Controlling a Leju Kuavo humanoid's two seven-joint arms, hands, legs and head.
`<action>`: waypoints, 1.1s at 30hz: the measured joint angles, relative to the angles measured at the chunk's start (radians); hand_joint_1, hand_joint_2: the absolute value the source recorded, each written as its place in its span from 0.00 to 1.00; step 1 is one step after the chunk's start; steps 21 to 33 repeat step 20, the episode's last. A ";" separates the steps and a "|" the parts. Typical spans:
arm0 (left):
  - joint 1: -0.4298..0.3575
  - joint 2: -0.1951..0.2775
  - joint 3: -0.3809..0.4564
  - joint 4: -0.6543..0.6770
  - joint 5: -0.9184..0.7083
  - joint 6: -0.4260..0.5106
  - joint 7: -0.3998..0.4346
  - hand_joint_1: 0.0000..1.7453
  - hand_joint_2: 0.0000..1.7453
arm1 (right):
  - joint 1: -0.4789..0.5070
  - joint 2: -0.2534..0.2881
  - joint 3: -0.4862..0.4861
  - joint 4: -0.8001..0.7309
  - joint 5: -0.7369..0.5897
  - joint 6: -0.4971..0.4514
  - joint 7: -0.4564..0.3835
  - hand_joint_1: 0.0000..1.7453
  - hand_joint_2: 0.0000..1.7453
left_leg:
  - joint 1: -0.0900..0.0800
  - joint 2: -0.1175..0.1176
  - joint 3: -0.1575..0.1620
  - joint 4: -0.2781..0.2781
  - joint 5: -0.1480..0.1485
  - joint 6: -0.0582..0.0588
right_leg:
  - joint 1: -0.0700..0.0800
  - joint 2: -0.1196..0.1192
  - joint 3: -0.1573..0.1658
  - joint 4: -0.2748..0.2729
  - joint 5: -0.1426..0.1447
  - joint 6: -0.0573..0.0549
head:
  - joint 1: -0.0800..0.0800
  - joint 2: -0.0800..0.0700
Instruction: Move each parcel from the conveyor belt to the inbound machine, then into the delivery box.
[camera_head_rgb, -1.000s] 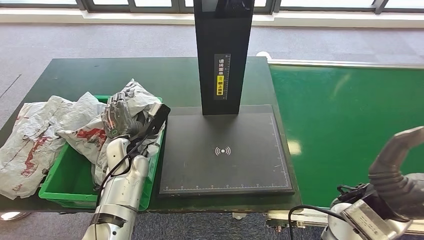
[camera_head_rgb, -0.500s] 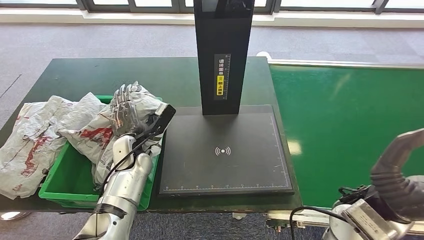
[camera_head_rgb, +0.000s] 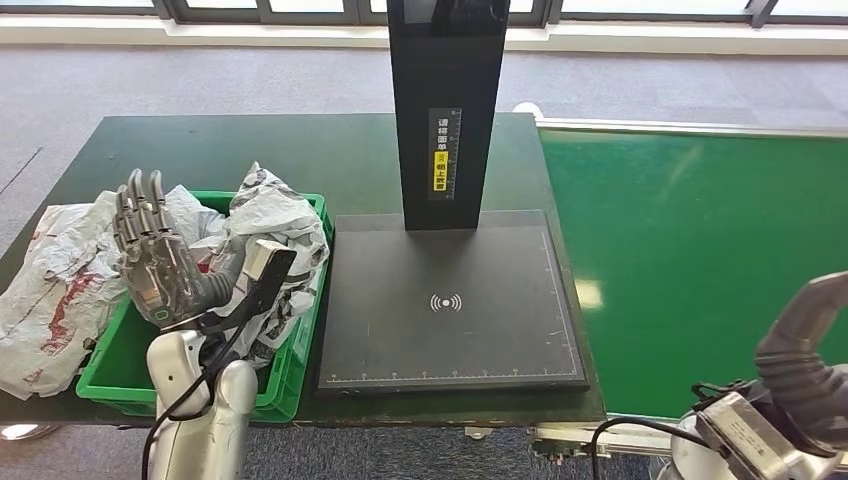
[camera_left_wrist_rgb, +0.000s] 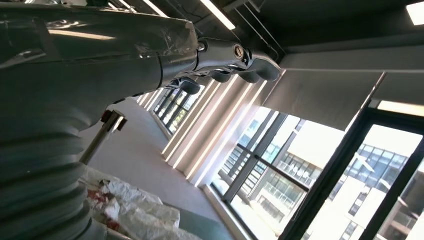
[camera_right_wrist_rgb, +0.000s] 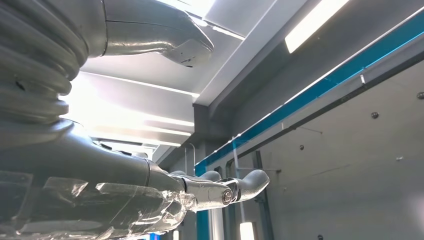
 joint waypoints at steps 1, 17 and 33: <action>0.012 0.002 -0.006 -0.034 0.000 0.000 0.000 0.00 1.00 | 0.000 0.000 -0.001 0.000 0.000 0.000 0.000 0.00 1.00 | 0.000 0.000 0.000 0.000 0.000 0.000 | 0.000 0.000 0.000 0.000 0.000 0.000 | 0.000 0.000; 0.067 0.010 -0.071 -0.224 0.299 0.000 -0.215 0.00 1.00 | 0.001 0.000 -0.008 0.003 0.048 0.000 0.090 0.00 1.00 | 0.000 -0.002 0.001 0.000 0.000 0.000 | 0.000 -0.001 0.001 0.000 0.000 0.000 | 0.000 0.000; 0.063 0.010 -0.087 -0.211 0.428 -0.012 -0.312 0.00 1.00 | 0.004 0.000 0.005 0.003 0.030 0.000 0.089 0.00 1.00 | 0.000 -0.002 0.001 0.000 0.000 0.000 | 0.000 -0.001 0.001 0.000 0.000 0.000 | 0.000 0.000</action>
